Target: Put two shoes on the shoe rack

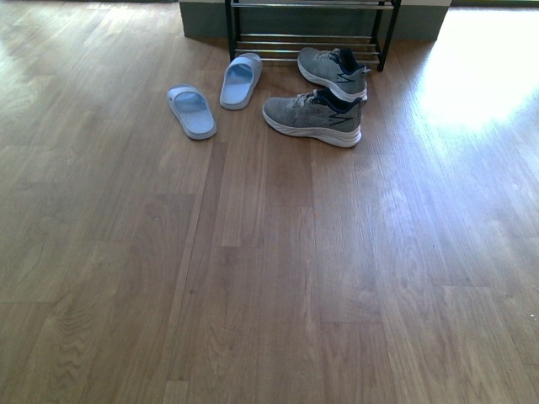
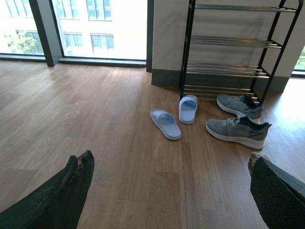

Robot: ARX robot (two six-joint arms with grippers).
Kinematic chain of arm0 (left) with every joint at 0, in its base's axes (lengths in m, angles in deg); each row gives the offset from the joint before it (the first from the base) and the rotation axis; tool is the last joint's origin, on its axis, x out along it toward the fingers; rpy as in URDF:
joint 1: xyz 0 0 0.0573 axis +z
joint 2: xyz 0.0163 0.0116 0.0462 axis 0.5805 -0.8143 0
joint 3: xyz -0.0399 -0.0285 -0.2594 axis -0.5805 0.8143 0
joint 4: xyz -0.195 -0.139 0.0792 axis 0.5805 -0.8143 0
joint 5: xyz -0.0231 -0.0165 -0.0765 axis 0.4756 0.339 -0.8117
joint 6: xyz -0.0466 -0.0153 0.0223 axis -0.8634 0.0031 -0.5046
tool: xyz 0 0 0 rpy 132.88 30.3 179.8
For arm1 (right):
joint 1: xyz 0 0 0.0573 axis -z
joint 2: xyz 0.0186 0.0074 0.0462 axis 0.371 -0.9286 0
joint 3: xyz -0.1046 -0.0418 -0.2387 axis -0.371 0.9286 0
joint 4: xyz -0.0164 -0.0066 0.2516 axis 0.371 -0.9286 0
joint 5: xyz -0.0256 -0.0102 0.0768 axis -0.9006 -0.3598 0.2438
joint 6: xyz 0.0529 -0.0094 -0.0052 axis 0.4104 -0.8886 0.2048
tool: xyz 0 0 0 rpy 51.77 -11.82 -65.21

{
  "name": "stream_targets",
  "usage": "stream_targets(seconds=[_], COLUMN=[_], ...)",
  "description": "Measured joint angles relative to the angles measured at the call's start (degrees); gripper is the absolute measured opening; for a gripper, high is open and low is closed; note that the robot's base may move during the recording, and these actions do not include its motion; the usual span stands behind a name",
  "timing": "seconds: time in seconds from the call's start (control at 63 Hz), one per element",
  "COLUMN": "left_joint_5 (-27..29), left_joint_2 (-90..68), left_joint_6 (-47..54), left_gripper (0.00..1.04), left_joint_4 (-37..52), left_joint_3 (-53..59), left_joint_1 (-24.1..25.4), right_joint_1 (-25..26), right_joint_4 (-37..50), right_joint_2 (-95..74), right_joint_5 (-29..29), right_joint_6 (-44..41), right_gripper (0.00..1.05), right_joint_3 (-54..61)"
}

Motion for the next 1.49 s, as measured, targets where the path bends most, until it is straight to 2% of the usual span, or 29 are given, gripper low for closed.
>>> stream_targets(seconds=[1.492], left_joint_5=[0.00], left_joint_2=[0.00], left_joint_6=[0.00], left_gripper=[0.95], left_joint_4=[0.00], left_joint_3=[0.00], left_joint_1=[0.00], right_joint_1=[0.00], right_joint_4=[0.00], right_joint_2=[0.00], right_joint_5=[0.00], right_joint_6=[0.00], right_gripper=[0.96], right_joint_3=[0.00])
